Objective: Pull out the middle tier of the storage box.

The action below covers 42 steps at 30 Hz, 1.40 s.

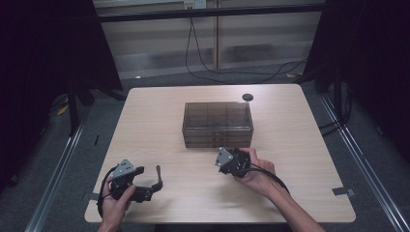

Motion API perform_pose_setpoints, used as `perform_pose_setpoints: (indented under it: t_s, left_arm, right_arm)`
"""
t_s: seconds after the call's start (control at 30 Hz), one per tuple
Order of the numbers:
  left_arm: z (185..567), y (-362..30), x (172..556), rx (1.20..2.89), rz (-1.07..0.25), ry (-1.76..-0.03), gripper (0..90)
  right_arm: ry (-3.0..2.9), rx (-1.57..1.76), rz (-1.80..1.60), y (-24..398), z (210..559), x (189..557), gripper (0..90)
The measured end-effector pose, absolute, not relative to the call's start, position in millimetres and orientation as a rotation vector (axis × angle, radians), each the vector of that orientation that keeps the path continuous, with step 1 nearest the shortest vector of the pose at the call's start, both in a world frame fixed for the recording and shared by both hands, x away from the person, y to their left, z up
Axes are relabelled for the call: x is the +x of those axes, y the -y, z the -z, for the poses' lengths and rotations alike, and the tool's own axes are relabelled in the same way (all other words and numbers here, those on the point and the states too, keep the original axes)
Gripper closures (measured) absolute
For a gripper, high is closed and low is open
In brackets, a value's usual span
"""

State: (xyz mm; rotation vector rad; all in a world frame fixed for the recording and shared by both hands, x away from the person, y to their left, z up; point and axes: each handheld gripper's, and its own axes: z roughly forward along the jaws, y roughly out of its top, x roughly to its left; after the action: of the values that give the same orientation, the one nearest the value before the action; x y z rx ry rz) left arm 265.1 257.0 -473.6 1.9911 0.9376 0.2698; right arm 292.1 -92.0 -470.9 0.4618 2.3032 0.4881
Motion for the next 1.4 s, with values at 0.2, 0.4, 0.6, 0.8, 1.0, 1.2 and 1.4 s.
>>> perform_pose_setpoints:
  t_s: [0.2, 0.4, 0.6, 0.8, 1.0, 1.2, 1.4]
  left_arm:
    - [474, -256, 265, 1.994, -0.267, -0.937, 3.8]
    - [474, -257, 265, 1.996, -0.268, -0.931, 3.8]
    - [474, -256, 265, 1.994, -0.266, -0.934, 3.8]
    - [474, -256, 265, 1.994, -0.266, -0.935, 3.8]
    - [474, -256, 265, 1.996, -0.265, -0.934, 3.8]
    - [474, -257, 265, 1.997, -0.266, -0.933, 3.8]
    - [474, -257, 265, 1.998, -0.265, -0.933, 3.8]
  right_arm:
    - [-2.293, 0.408, -0.430, 87, 473, 294, 78.2]
    - [-2.272, 0.354, -0.362, 79, 478, 295, 79.3]
    - [-2.257, 0.324, -0.314, 74, 483, 296, 80.4]
    - [-2.229, 0.278, -0.273, 70, 487, 297, 81.2]
    - [-2.208, 0.260, -0.259, 70, 486, 300, 81.1]
    - [-2.185, 0.262, -0.230, 69, 490, 305, 81.5]
    - [-2.134, 0.208, -0.167, 69, 493, 307, 81.7]
